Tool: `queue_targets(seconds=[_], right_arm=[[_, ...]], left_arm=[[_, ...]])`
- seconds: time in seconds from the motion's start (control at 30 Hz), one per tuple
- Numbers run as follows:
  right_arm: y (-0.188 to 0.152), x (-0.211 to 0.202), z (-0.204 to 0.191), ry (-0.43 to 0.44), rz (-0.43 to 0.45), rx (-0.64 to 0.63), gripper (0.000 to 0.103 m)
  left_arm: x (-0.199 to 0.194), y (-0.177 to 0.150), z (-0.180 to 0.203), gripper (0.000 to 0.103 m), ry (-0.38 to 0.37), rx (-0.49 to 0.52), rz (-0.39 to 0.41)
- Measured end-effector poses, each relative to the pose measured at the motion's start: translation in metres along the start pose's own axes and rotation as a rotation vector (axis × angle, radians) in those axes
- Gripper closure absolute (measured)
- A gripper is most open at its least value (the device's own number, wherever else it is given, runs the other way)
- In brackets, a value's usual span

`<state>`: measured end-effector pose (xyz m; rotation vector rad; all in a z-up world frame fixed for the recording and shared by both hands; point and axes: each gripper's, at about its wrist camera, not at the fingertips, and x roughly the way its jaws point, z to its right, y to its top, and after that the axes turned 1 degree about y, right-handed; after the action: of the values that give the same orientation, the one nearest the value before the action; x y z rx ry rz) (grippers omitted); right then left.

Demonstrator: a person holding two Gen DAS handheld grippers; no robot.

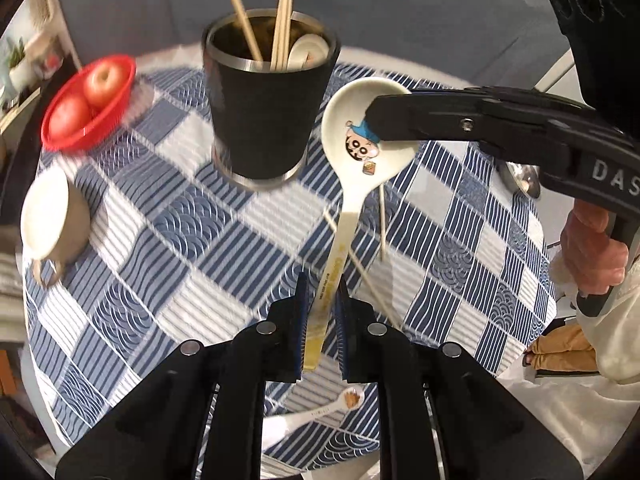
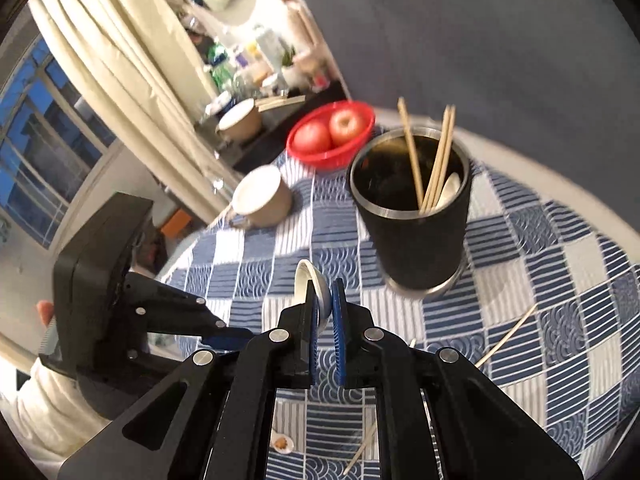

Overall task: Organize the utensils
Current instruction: 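Close the left tool on a white spoon while the right tool grasps another spoon, then lower both spoons into the black cup and open both tools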

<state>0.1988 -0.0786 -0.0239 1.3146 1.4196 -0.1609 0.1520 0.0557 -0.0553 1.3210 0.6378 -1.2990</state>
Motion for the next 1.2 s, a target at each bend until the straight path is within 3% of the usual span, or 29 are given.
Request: queue_targets(seconds=[0.5, 0.67, 1.0, 1.2], right_arm=[[0.043, -0.065, -0.001, -0.109, 0.196, -0.009, 0.094], [0.053, -0.082, 0.006, -0.145, 0.244, 0.005, 0.093], [0.064, -0.085, 0.005, -0.222, 0.258, 0.002, 0.092], [0.072, -0.072, 0.003, -0.256, 0.237, -0.012, 0.091]], left_arm=[[-0.038, 0.076, 0.016, 0.088, 0.058, 0.218, 0.107], [-0.043, 0.097, 0.02, 0.088, 0.035, 0.27, 0.128], [-0.03, 0.128, 0.02, 0.088, -0.023, 0.327, 0.127], [-0.017, 0.134, 0.008, 0.088, -0.078, 0.3, 0.115]])
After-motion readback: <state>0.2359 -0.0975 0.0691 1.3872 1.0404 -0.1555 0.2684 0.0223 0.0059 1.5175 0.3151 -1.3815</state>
